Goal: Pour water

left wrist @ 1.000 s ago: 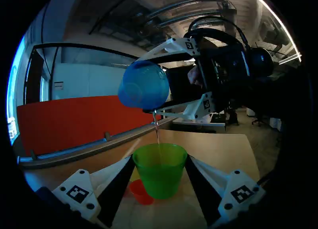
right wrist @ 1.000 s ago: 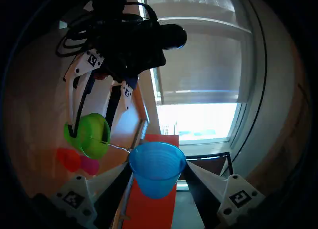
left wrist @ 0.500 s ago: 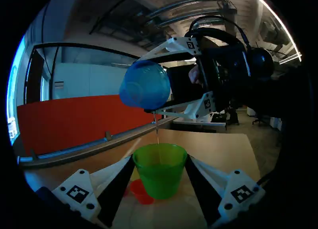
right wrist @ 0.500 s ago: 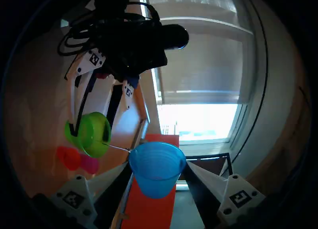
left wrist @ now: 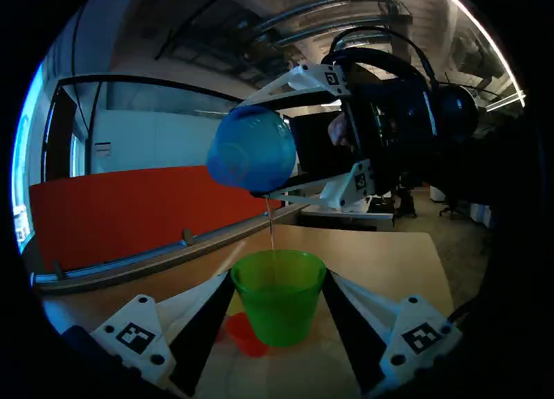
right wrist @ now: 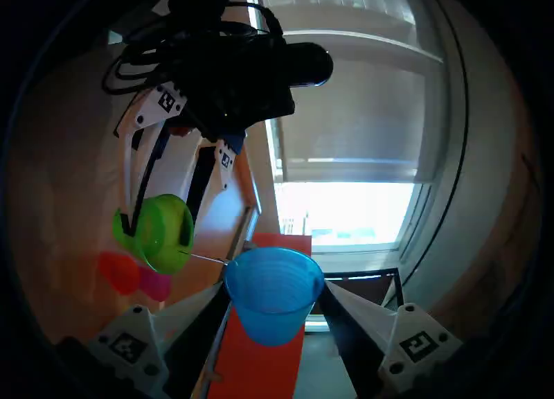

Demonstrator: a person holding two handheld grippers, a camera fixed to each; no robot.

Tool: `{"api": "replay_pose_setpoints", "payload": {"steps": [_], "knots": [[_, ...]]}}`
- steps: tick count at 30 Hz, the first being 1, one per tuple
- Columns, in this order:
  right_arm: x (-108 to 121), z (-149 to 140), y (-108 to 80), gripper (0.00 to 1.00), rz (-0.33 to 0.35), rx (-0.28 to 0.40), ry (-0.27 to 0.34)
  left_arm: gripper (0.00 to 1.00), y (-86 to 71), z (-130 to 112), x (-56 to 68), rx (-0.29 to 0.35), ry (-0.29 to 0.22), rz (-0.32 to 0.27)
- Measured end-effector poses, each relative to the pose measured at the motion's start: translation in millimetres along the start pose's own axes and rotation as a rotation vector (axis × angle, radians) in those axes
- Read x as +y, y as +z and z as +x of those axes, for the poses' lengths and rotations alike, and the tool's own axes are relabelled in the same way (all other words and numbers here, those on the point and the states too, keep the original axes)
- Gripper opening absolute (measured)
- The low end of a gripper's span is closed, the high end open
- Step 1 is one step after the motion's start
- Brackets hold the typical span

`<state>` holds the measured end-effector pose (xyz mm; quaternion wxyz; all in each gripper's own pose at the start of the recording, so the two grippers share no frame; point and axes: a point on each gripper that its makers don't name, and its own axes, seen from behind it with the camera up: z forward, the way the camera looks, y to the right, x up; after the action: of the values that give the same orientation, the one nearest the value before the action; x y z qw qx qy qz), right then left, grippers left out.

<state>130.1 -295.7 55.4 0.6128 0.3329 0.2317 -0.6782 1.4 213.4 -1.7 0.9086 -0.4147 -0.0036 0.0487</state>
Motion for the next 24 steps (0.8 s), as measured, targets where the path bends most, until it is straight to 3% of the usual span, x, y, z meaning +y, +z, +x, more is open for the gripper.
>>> {"api": "replay_pose_setpoints", "payload": {"steps": [24], "knots": [[-1.4,3.6,-1.5,0.90,0.003,-0.001,-0.014,0.88,0.5,0.5,-0.5,0.001,0.003,0.001]]}}
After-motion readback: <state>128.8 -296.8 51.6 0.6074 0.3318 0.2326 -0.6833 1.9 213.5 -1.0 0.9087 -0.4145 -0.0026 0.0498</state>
